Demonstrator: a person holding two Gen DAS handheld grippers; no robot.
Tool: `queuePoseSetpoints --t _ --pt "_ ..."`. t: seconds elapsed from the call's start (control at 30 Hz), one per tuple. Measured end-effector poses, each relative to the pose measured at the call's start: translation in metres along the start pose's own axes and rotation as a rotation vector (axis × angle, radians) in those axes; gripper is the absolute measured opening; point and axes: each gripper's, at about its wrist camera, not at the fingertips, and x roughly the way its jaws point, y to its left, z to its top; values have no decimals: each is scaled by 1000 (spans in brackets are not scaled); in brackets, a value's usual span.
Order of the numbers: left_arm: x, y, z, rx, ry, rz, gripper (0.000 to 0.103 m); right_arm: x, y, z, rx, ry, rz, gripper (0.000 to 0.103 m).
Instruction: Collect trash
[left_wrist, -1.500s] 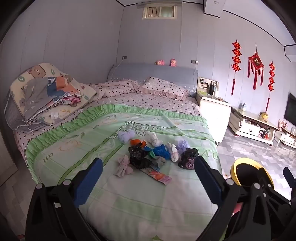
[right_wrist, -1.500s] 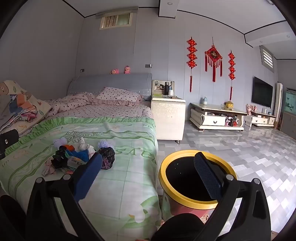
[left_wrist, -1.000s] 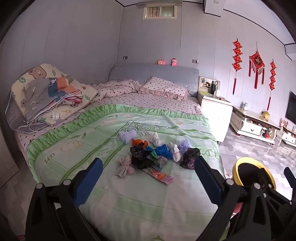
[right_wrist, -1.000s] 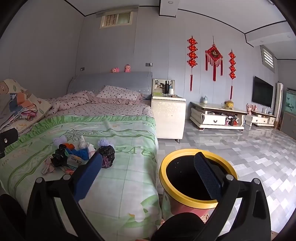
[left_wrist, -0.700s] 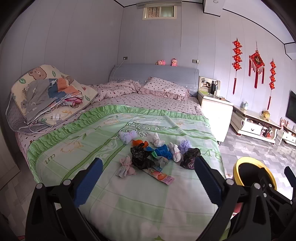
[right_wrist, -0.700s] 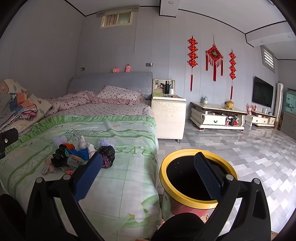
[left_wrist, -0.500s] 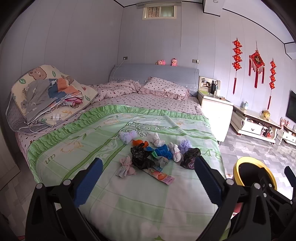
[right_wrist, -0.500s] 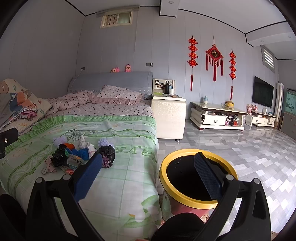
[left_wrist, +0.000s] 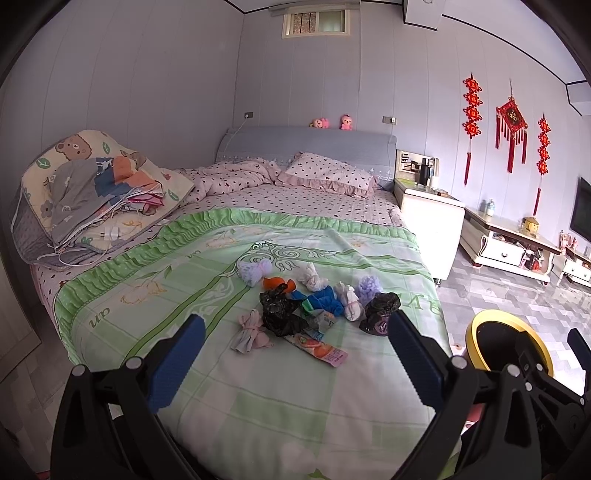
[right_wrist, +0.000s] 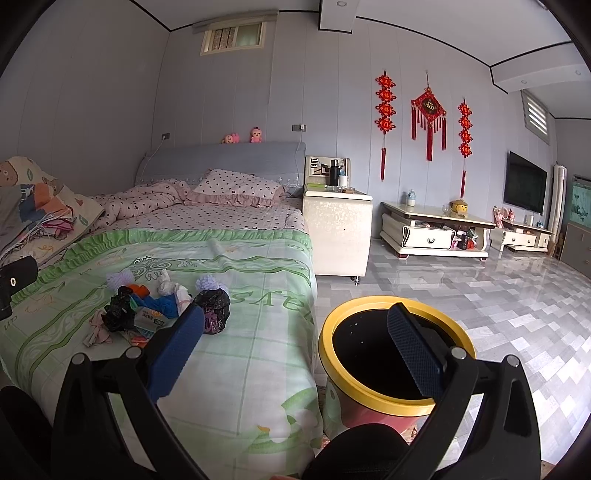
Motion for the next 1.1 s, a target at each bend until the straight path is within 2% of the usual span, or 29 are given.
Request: queuePoseSetpoints --t 1.1 --pt "1 -3 -3 1 5 4 95 3 2 -1 -2 5 3 95"
